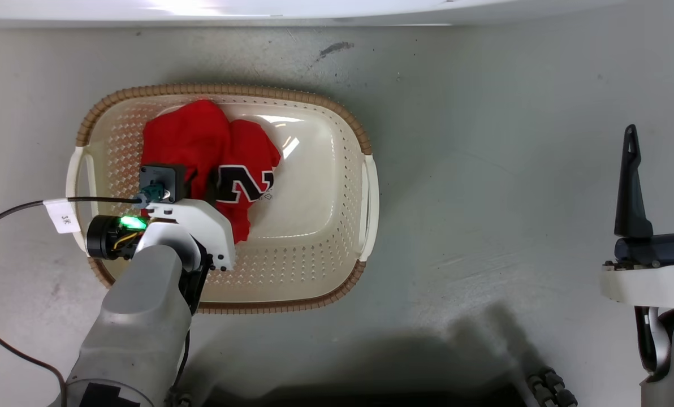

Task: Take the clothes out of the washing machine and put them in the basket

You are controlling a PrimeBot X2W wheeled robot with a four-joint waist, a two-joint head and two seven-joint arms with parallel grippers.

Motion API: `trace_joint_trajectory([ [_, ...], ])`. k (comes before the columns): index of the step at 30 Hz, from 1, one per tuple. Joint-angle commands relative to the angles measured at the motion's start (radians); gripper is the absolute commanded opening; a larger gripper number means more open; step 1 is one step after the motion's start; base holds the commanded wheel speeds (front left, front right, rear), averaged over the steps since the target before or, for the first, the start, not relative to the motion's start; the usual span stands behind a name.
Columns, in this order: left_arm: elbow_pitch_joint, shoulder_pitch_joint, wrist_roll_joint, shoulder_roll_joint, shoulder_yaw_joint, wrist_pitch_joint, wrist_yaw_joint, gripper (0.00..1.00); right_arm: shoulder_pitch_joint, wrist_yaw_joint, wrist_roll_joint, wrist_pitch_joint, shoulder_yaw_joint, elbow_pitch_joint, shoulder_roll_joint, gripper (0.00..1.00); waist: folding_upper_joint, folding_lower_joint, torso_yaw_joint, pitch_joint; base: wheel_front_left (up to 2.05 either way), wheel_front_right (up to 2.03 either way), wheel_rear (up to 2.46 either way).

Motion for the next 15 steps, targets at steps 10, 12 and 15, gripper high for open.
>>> trace_joint_trajectory([
  [10,-0.046,0.076,0.023,-0.001,0.042,-0.003,-0.005,1.00,-0.023,-0.001,0.007,-0.002,0.021,0.053,0.001,1.00,0.0000,-0.0001,0.006,-0.139,0.00,0.00,0.00],
  [12,-0.069,0.104,0.025,0.000,0.049,-0.003,-0.018,1.00,-0.020,-0.001,0.012,-0.002,0.026,0.070,0.001,1.00,0.0000,-0.0001,0.005,-0.182,0.00,0.00,0.00],
  [15,-0.119,0.150,0.033,0.004,0.063,-0.003,-0.033,1.00,-0.012,-0.001,0.021,-0.002,0.030,0.094,0.001,1.00,0.0000,-0.0001,0.004,-0.243,0.00,0.00,0.00],
])
